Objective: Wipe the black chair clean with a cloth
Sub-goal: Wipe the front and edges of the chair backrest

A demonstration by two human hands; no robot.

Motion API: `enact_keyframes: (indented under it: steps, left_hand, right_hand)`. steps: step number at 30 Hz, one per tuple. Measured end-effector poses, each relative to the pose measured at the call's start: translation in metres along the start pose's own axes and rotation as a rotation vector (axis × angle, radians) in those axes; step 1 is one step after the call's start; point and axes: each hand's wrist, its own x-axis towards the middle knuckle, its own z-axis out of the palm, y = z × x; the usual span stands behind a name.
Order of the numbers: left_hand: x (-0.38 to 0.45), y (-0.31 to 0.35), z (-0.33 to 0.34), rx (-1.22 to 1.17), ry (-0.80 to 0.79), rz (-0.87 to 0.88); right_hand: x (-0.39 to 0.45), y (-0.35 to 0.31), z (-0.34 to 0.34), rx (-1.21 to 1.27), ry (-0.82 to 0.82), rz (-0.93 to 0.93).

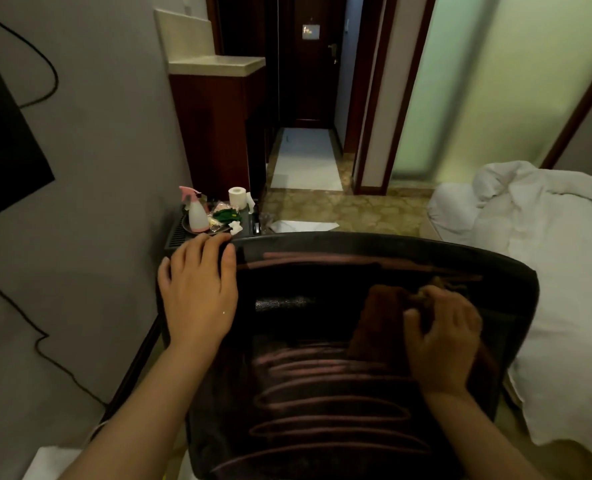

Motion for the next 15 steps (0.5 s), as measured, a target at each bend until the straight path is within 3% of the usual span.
enact_keyframes:
  steps: [2, 6, 10, 12, 15]
  left_hand:
    - [-0.001, 0.002, 0.001, 0.003, 0.012, -0.015]
    - [-0.001, -0.005, -0.004, 0.035, 0.030, -0.060]
    - [-0.004, -0.021, -0.012, 0.107, 0.049, -0.080]
    - [-0.004, -0.023, -0.014, 0.128, 0.058, -0.071]
    - [-0.005, -0.022, -0.013, 0.104, 0.060, -0.071]
  right_hand:
    - [-0.007, -0.034, 0.021, 0.079, 0.035, 0.002]
    - [-0.031, -0.120, 0.065, 0.171, -0.099, -0.312]
    - [-0.006, -0.097, 0.050, 0.171, -0.194, -0.592]
    - [0.007, -0.045, 0.028, 0.087, -0.150, -0.521]
    - [0.019, 0.024, -0.003, 0.003, -0.073, -0.193]
